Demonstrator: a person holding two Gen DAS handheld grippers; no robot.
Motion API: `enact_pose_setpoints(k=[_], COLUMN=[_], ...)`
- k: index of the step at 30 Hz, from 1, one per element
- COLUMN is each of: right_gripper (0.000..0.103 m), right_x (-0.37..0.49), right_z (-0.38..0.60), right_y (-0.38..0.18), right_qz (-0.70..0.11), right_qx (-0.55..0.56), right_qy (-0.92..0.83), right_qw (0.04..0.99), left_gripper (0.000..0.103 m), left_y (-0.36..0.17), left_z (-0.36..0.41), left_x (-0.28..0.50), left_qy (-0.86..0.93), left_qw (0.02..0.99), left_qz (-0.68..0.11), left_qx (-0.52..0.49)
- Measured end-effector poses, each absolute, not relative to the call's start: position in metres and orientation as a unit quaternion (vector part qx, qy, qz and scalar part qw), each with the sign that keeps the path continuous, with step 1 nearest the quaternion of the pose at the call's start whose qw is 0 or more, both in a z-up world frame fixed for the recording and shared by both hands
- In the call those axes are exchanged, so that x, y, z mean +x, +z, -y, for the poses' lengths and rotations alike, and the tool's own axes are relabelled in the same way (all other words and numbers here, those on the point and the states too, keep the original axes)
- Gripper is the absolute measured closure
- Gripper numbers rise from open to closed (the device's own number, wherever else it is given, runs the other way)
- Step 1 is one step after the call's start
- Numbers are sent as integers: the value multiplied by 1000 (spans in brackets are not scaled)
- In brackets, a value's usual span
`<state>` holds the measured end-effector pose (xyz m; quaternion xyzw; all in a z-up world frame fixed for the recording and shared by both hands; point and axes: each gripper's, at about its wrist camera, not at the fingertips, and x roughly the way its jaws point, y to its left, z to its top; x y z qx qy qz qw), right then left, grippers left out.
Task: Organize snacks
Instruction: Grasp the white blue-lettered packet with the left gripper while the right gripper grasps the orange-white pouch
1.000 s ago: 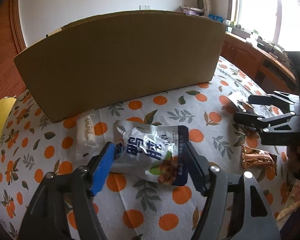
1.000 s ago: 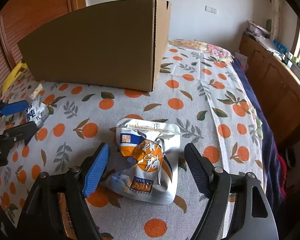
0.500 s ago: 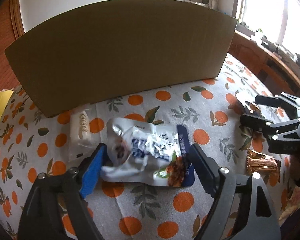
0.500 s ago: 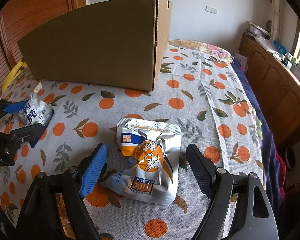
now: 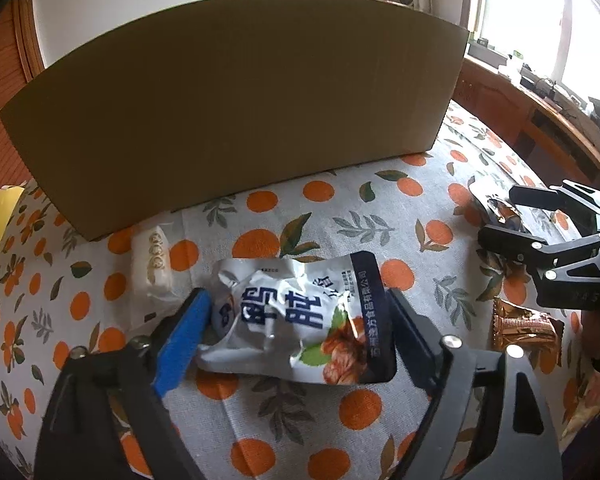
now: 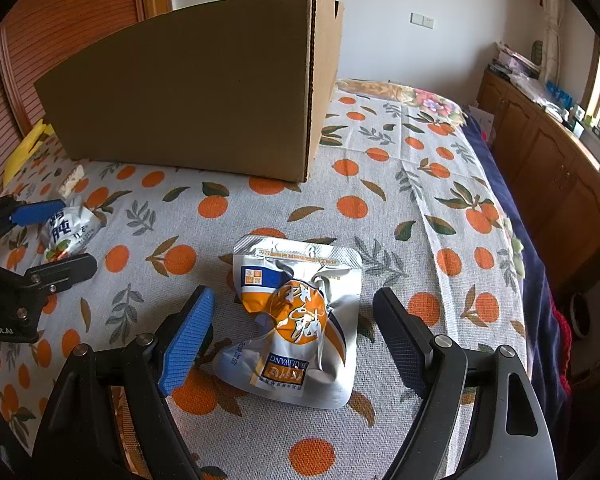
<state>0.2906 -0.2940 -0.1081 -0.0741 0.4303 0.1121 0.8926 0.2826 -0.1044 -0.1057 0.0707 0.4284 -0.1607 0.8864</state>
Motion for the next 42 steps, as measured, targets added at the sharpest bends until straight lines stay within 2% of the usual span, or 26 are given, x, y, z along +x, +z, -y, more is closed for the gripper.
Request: enact_pose_setpoints(k=[4, 5, 6, 11, 32, 36, 41, 42], right_gripper=[20, 20, 20, 20, 20, 33, 61, 62], right_x=[291, 291, 291, 291, 292, 289, 282, 280], right_z=[294, 294, 294, 294, 293, 293, 285, 281], right_y=[-108, -108, -108, -108, -108, -106, -100, -99], right_qz=[-430, -431, -431, -430, -437, -438, -447, -449], right_qx=[-74, -74, -74, -74, -71, -69, -86, -100], right_qy=[112, 112, 112, 112, 110, 112, 123, 118], right_qw=[893, 892, 892, 893, 890, 889, 882, 880], left_gripper=[23, 30, 33, 36, 36, 36, 36, 36], left_y=[-102, -99, -97, -97, -61, -57, -55, -54], left_z=[98, 97, 96, 91, 68, 64, 59, 59], left_x=[274, 269, 265, 252, 213, 208, 205, 205], left_qy=[-172, -170, -171, -181, -195, -195, -192, -191], left_qw=[889, 895, 896, 895, 912, 915, 918, 918], left_qz=[-418, -407, -404, -402, -359, -353, -348, -347], left_qx=[65, 68, 70, 73, 30, 22, 12, 10])
